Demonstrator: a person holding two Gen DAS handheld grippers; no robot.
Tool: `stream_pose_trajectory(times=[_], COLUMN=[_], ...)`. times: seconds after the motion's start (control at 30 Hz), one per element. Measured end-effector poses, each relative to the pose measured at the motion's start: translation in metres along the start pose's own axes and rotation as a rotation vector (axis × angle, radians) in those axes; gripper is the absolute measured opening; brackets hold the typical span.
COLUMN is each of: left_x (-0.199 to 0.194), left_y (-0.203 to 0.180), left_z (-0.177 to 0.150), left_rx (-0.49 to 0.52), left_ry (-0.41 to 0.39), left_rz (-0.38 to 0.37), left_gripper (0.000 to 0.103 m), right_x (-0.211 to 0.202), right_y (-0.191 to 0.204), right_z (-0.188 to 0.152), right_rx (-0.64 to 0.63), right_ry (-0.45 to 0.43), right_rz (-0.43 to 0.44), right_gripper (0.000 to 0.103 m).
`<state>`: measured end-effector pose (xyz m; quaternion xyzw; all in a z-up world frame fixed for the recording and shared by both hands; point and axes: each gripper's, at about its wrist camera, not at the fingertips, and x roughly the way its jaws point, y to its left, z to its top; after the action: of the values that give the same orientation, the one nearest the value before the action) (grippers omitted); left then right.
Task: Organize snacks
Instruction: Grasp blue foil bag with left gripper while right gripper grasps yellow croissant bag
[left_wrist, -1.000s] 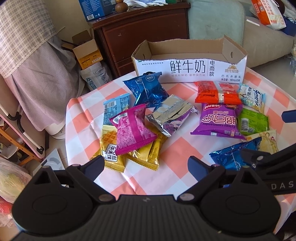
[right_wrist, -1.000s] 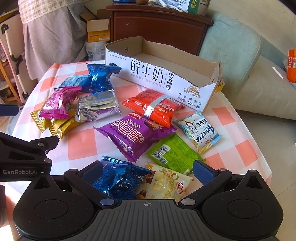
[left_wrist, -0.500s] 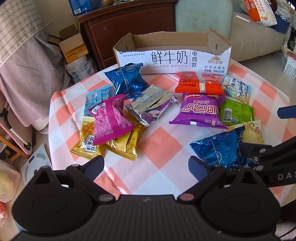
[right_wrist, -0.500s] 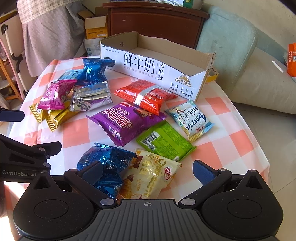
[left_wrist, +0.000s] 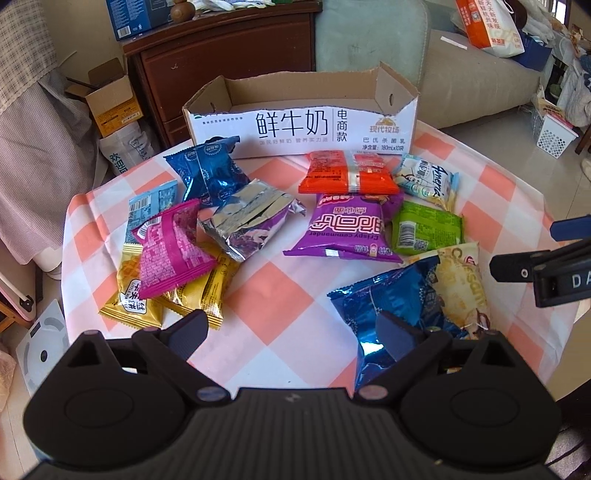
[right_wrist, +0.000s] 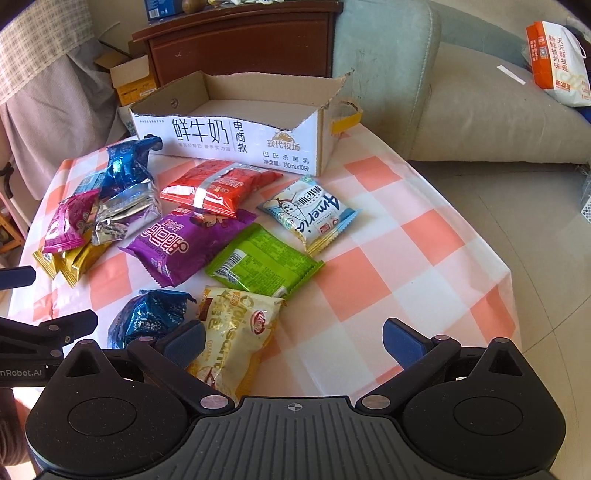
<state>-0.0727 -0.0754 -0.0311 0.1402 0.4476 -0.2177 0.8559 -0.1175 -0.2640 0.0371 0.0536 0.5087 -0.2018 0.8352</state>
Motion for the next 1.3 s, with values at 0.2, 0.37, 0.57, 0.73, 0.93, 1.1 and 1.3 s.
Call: stream_pose_trajectory(times=[0.2,0.37,0.57,0.73,0.93,1.1,1.3], left_x=[0.002,0.014,0.032,0.030,0.019,0.015,0.026], left_y=[-0.020,-0.036,-0.029,-0.013,0.009,0.024,0.018], left_z=[0.001,0.003,0.001,-0.006,-0.011,-0.011,-0.009], left_rx=[0.012,0.008,-0.062,-0.111,-0.122,-0.147,-0.127], left_ry=[-0.020,-0.009,0.039,0.039,0.009,-0.002,0.026], left_rz=[-0.114,-0.181,-0.194,-0.194,-0.131,-0.137,-0.101], left_gripper=[0.097,0.097,0.083,0.070,0.065,0.068,0.079], right_x=[-0.003,-0.005,-0.003,0.002,0.010,0.021,0.039], right_y=[-0.014,-0.018,-0.020,-0.013,0.009,0.026,0.045], right_z=[-0.003,-0.003,-0.005,-0.008,-0.011,-0.012,-0.013], right_rx=[0.031,0.047,0.054,0.040,-0.012,-0.037,-0.060], right_ry=[-0.003,-0.004,0.005,0.026,0.060,0.094,0.126], right_rz=[-0.013,-0.011,0.004,0.033,0.073,0.086,0.052], right_gripper=[0.101,0.098,0.095,0.094,0.090,0.089,0.086])
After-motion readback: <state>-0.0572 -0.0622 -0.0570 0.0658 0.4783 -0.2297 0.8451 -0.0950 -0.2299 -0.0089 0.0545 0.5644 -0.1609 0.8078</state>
